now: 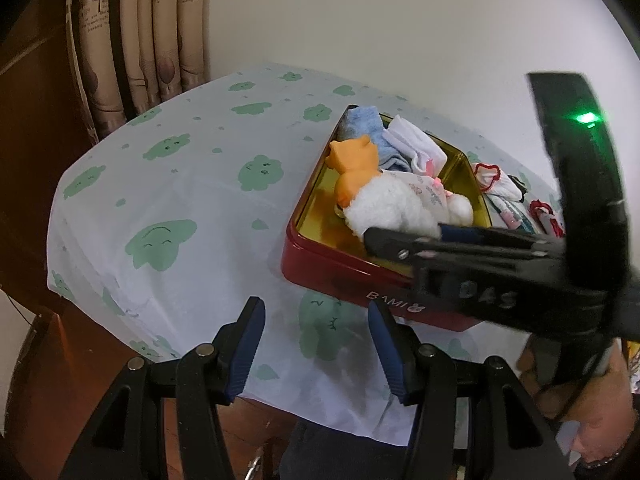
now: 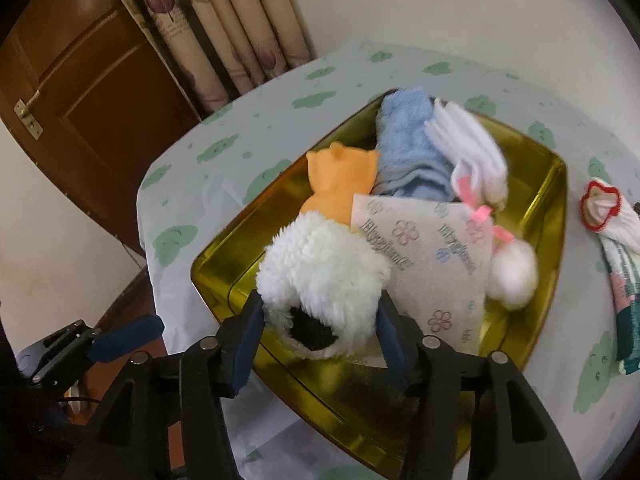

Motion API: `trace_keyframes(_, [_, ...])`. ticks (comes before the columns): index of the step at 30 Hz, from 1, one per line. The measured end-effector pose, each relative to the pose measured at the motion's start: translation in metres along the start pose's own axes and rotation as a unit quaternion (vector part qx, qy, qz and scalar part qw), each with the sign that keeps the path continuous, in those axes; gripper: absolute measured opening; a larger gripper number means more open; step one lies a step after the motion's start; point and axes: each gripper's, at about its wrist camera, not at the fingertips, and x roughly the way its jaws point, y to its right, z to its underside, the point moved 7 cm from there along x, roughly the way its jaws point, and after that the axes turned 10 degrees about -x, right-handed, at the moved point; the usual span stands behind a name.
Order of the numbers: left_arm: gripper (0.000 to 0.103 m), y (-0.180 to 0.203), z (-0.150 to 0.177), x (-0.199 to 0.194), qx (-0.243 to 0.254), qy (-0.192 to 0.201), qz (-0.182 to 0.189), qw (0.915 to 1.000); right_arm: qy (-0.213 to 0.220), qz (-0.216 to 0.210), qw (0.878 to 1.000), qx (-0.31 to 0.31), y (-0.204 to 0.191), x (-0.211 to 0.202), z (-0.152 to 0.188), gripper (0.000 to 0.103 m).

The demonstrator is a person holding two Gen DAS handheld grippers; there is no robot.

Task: Organize soft objects
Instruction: 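Carry the white fluffy plush into the tray and release it with the right gripper, then move the left gripper to the white knit glove and grasp it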

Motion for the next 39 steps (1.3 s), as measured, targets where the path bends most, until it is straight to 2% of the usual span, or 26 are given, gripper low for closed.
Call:
trace_keyframes(4, [0.055, 0.002, 0.001, 0.0, 0.008, 0.002, -0.009, 0.9999, 0.029, -0.008, 1.0, 0.005, 0.001, -0.017, -0.006, 0.069])
trace_keyframes(10, [0.055, 0.004, 0.003, 0.001, 0.019, 0.0, -0.016, 0.9997, 0.078, 0.006, 0.997, 0.025, 0.013, -0.053, 0.003, 0.07])
trace_keyframes(13, [0.055, 0.006, 0.005, 0.001, 0.028, -0.002, -0.021, 0.9994, 0.101, 0.038, 0.993, 0.047, 0.036, -0.082, 0.026, 0.074])
trace_keyframes(17, [0.055, 0.01, 0.008, 0.001, 0.041, -0.001, -0.024, 0.9989, 0.109, 0.119, 0.983, 0.087, 0.088, -0.121, 0.077, 0.077])
trace_keyframes(20, [0.055, 0.015, 0.011, 0.003, 0.052, -0.004, -0.024, 0.9984, 0.086, 0.201, 0.969, 0.115, 0.138, -0.148, 0.126, 0.079])
trace_keyframes(23, [0.055, 0.022, 0.017, 0.004, 0.069, -0.007, -0.028, 0.9972, 0.061, 0.259, 0.95, 0.162, 0.188, -0.17, 0.179, 0.079])
trace_keyframes(27, [0.055, 0.034, 0.026, 0.007, 0.099, -0.01, -0.029, 0.9946, 0.033, 0.317, 0.923, 0.217, 0.238, -0.197, 0.242, 0.079])
trace_keyframes(30, [0.055, 0.047, 0.037, 0.009, 0.126, -0.016, -0.024, 0.9915, 0.021, 0.346, 0.907, 0.239, 0.262, -0.211, 0.269, 0.079])
trace_keyframes(32, [0.055, 0.057, 0.045, 0.011, 0.143, -0.027, -0.011, 0.9893, 0.026, 0.346, 0.904, 0.25, 0.272, -0.218, 0.275, 0.079])
trace_keyframes(34, [0.055, 0.07, 0.055, 0.011, 0.155, -0.045, 0.009, 0.9869, 0.037, 0.342, 0.904, 0.256, 0.277, -0.22, 0.274, 0.088])
trace_keyframes(37, [0.055, 0.093, 0.062, 0.009, 0.167, -0.065, 0.045, 0.9828, 0.041, 0.319, 0.912, 0.253, 0.277, -0.212, 0.269, 0.091])
trace_keyframes(39, [0.055, 0.111, 0.059, 0.006, 0.18, -0.062, 0.058, 0.98, 0.043, 0.31, 0.917, 0.246, 0.272, -0.206, 0.264, 0.091])
